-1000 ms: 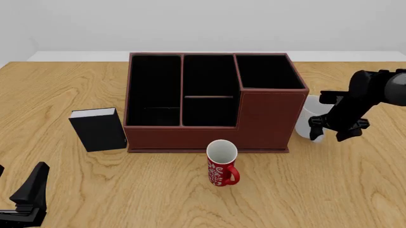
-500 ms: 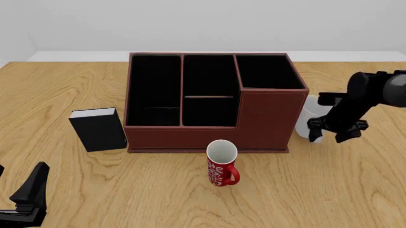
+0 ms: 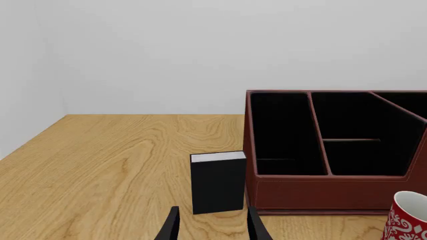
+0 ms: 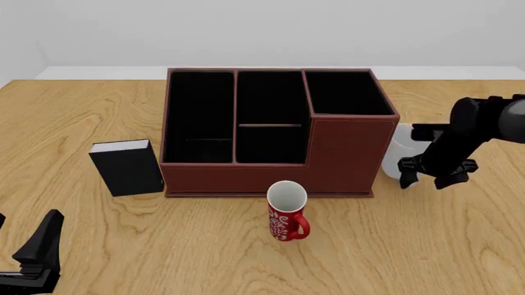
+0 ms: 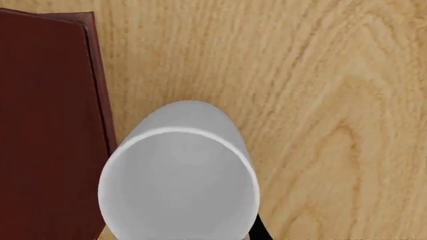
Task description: Pick up the white mug and place it to the right of the caddy.
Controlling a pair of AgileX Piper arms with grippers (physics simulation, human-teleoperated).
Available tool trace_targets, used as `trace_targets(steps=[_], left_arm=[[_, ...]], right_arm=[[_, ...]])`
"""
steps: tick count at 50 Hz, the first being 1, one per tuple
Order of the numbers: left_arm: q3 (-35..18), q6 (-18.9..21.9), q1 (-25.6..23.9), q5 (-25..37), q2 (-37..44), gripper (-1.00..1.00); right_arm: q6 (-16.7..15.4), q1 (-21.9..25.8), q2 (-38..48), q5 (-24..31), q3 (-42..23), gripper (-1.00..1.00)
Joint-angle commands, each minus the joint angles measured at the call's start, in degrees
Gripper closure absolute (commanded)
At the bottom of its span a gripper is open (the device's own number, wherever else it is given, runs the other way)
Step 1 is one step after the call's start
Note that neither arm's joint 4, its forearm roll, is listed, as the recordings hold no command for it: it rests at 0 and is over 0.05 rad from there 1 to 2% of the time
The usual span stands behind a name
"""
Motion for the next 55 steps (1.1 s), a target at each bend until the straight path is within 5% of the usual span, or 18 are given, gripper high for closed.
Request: trace_targets(steps=[1,55], left_arm=[[0.00,0.00,0.00,0.00,0.00,-1.00],[0.00,0.00,0.00,0.00,0.00,-1.00]], right_arm=[[-0.91,-0.46,-1.09,-0.64,1.74,-1.00],[-4.54,-0.54,-11.33,-2.92,9.93,-1.00]])
